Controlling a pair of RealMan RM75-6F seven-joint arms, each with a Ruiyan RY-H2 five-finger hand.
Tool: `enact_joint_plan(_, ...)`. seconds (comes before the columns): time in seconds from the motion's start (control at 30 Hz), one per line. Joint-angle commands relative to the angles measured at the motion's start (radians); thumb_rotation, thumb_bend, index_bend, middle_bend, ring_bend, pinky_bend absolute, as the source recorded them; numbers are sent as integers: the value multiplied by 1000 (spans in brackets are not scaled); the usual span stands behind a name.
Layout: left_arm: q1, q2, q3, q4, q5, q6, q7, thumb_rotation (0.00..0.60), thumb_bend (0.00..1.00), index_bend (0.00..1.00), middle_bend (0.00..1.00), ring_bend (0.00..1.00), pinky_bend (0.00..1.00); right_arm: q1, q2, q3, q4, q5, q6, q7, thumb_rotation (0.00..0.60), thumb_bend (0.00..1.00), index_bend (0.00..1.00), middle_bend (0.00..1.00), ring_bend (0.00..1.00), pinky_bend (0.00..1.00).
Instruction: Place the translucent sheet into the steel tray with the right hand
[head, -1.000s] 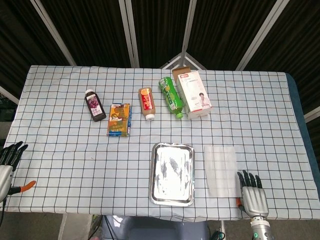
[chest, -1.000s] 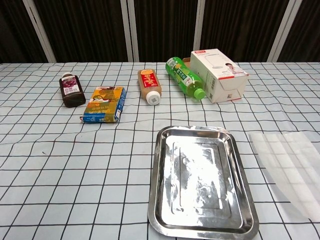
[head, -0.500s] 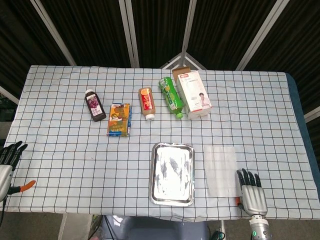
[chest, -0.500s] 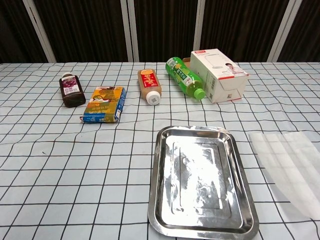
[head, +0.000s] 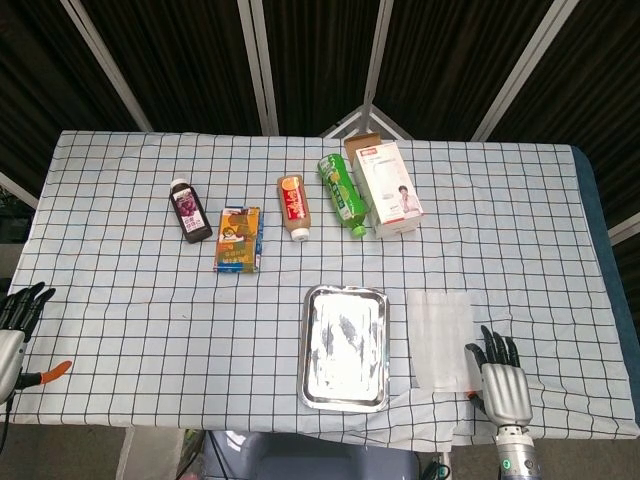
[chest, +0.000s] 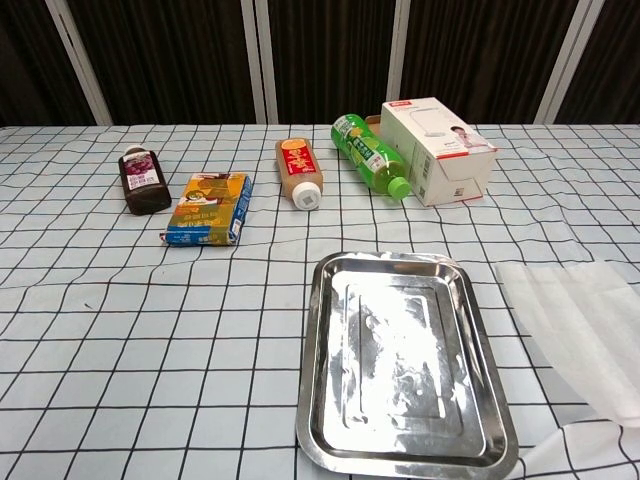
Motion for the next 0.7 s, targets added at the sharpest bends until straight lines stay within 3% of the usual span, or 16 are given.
enact_joint_plan(0.03, 0, 1, 0, -1, -1, -1, -1, 600, 0, 0, 0, 0, 0, -3, 8, 0, -12, 0, 1, -4, 600, 470, 271, 0, 0, 0)
enact_joint_plan(0.37, -1, 1, 0, -3, -4, -6, 2, 600, 0, 0, 0, 0, 0, -19, 39, -22, -79, -4, 7, -37, 600, 470, 271, 0, 0, 0)
enact_joint_plan(0.53, 0, 0, 0, -4, -4, -5, 5, 600, 0, 0, 0, 0, 0, -25, 47, -33, -104, -30, 22, -52, 600, 471, 186, 0, 0, 0)
enact_joint_plan(0.7, 0, 0, 0, -4, -5, -4, 5, 600, 0, 0, 0, 0, 0, -23, 47, -26, -117, -42, 30, -52, 600, 471, 179, 0, 0, 0)
